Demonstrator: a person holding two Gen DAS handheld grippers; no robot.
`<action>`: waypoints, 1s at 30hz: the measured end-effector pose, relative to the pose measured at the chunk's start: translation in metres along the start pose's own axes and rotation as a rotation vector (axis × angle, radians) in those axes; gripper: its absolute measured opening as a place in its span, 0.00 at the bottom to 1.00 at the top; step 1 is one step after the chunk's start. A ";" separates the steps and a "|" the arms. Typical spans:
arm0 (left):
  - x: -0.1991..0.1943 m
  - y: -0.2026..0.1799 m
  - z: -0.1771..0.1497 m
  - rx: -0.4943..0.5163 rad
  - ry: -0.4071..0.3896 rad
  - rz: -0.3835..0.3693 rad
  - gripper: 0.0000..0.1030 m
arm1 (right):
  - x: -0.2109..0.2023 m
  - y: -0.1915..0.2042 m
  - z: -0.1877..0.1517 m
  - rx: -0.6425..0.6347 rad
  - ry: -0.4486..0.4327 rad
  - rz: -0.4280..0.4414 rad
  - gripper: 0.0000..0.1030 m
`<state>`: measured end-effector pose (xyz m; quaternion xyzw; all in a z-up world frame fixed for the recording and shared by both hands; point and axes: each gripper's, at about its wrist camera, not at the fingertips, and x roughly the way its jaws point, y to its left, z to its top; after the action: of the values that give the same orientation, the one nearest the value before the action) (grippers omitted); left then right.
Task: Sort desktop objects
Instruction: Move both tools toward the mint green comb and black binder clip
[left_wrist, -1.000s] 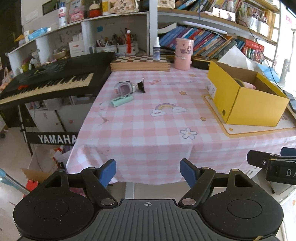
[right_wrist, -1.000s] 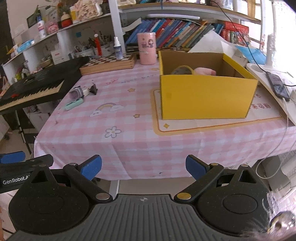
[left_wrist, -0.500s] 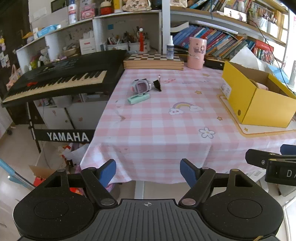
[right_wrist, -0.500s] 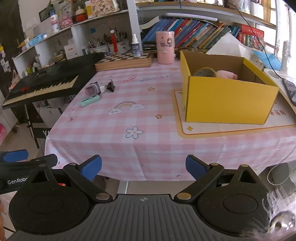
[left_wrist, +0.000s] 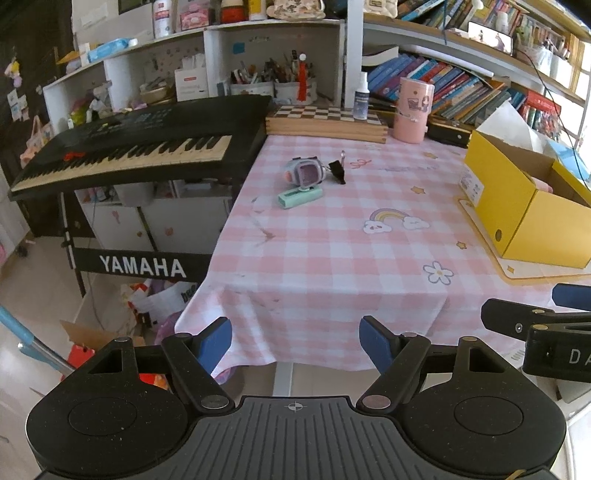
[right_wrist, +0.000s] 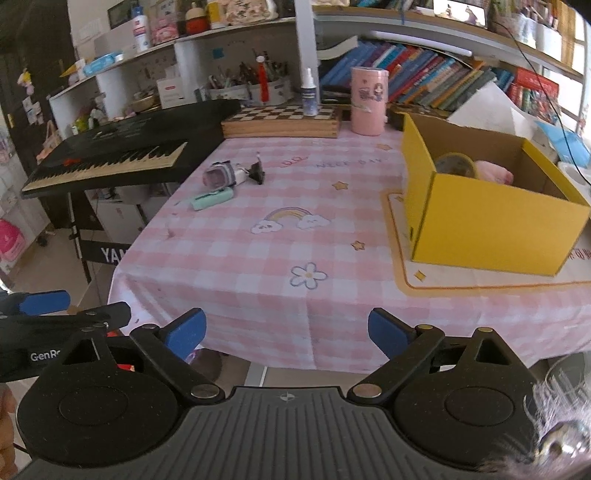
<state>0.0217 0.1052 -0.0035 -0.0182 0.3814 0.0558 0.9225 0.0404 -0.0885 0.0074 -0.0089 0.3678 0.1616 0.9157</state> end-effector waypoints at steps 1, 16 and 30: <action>0.001 0.001 0.000 -0.004 0.001 0.001 0.76 | 0.002 0.002 0.001 -0.004 0.003 0.004 0.92; 0.026 0.007 0.015 -0.038 0.017 0.019 0.76 | 0.039 0.004 0.024 -0.036 0.023 0.044 0.85; 0.073 -0.011 0.052 -0.028 0.054 0.014 0.76 | 0.089 -0.020 0.065 -0.042 0.046 0.064 0.81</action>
<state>0.1112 0.1052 -0.0181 -0.0299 0.4054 0.0673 0.9111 0.1502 -0.0727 -0.0068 -0.0200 0.3856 0.1983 0.9009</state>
